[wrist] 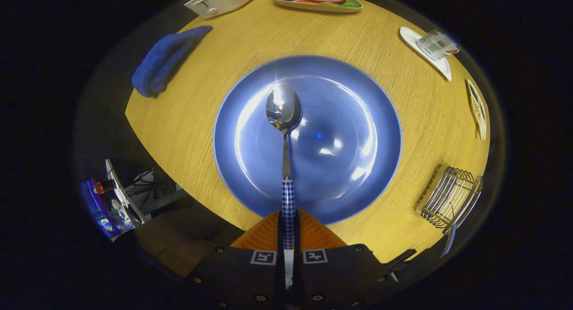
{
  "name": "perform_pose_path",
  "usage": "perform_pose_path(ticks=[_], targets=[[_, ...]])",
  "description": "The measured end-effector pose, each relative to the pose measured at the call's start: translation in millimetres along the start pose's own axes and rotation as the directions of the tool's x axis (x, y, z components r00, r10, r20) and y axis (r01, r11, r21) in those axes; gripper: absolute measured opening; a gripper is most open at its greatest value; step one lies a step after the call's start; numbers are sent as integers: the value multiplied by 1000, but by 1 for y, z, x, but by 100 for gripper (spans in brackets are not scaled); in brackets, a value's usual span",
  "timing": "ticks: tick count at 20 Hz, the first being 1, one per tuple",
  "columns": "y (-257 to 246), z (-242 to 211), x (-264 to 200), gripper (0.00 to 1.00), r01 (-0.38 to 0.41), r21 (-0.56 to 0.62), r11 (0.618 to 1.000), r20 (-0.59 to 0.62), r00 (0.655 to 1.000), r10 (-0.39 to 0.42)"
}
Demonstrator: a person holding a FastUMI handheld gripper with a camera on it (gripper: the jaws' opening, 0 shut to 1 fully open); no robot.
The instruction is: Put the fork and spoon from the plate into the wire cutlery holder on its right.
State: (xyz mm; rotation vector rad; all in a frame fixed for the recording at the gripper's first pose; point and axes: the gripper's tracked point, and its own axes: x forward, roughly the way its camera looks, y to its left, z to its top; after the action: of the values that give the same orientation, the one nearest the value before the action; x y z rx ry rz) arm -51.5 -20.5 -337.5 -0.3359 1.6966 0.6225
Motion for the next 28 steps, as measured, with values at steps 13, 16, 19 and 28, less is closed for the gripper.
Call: perform_pose_path(ticks=[13, 16, 19, 28], targets=[[-73, -55, -79, 7, 68, -5, 998, -143, 987, -68], [-89, -74, -104, 7, 87, -32, 996, -194, 977, -92], [-109, -99, -131, 7, 122, -49, 991, -227, 965, -130], [-159, -142, -185, 7, 196, -87, 977, -323, 922, -214]])
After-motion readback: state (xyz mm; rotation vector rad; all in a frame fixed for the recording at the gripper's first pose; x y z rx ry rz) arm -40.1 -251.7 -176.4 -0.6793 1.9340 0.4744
